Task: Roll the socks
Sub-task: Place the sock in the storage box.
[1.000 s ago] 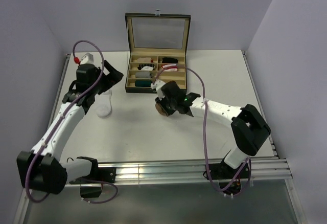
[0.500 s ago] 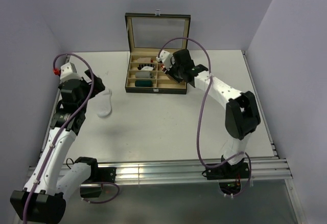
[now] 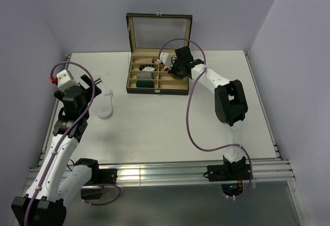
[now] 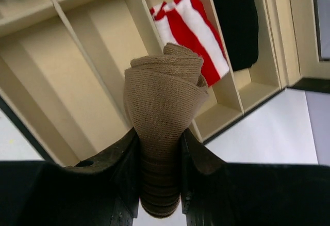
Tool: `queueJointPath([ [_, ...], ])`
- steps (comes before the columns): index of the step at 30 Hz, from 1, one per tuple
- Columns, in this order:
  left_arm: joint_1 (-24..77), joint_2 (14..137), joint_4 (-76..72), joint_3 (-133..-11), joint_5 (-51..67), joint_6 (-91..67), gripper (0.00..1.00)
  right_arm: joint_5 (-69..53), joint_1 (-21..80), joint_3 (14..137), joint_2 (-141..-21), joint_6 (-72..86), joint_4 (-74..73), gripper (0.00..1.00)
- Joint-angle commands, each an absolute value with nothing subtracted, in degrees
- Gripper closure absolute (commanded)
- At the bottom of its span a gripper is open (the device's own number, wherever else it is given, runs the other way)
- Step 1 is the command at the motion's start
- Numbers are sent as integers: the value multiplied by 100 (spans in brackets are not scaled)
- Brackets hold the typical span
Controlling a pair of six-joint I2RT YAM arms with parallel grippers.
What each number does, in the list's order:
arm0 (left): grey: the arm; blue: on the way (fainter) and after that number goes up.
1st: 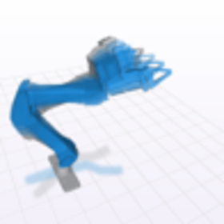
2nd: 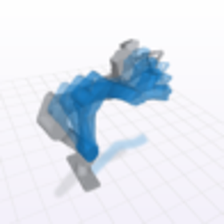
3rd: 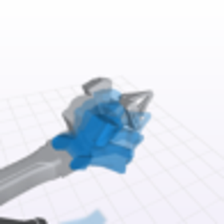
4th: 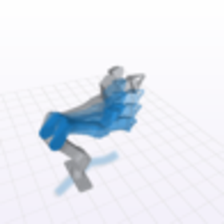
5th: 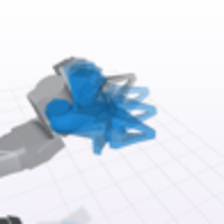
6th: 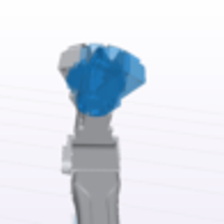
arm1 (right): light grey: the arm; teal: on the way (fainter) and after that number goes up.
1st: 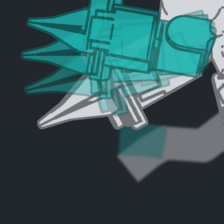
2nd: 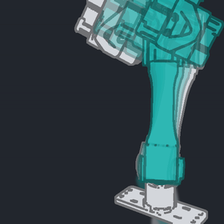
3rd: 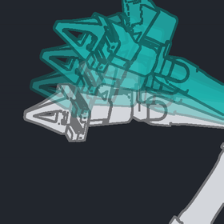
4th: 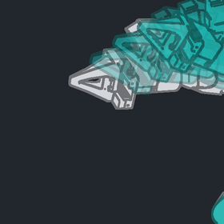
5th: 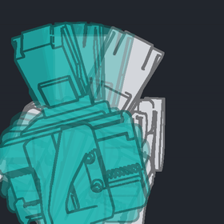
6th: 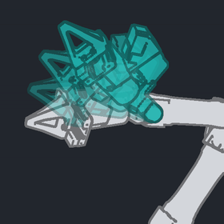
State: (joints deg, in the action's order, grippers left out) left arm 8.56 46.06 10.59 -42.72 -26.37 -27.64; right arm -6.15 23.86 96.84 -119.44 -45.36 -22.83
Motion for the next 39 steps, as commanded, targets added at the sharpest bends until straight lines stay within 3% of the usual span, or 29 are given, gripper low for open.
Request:
queueJointPath([
  [1,896,4641,765,-4254,-2918,-2654,1,-922,2373,10107,-12199,-4887,-2250,100],
  [18,923,4755,598,-4149,-2865,-2619,1,-2434,2039,10898,-13060,-5484,-3199,97],
  [23,932,4702,563,-4140,-2839,-2602,1,-2470,1995,11565,-13543,-5589,-3830,94],
  [30,932,4588,519,-4113,-2742,-2637,1,-2154,1986,11567,-13720,-5695,-3771,87],
  [34,932,4553,519,-4105,-2760,-2637,1,-2092,1986,11487,-13711,-5713,-3691,61],
  [39,932,4562,510,-4104,-2716,-2637,2,-2337,1951,11558,-13615,-5809,-3867,58],
])
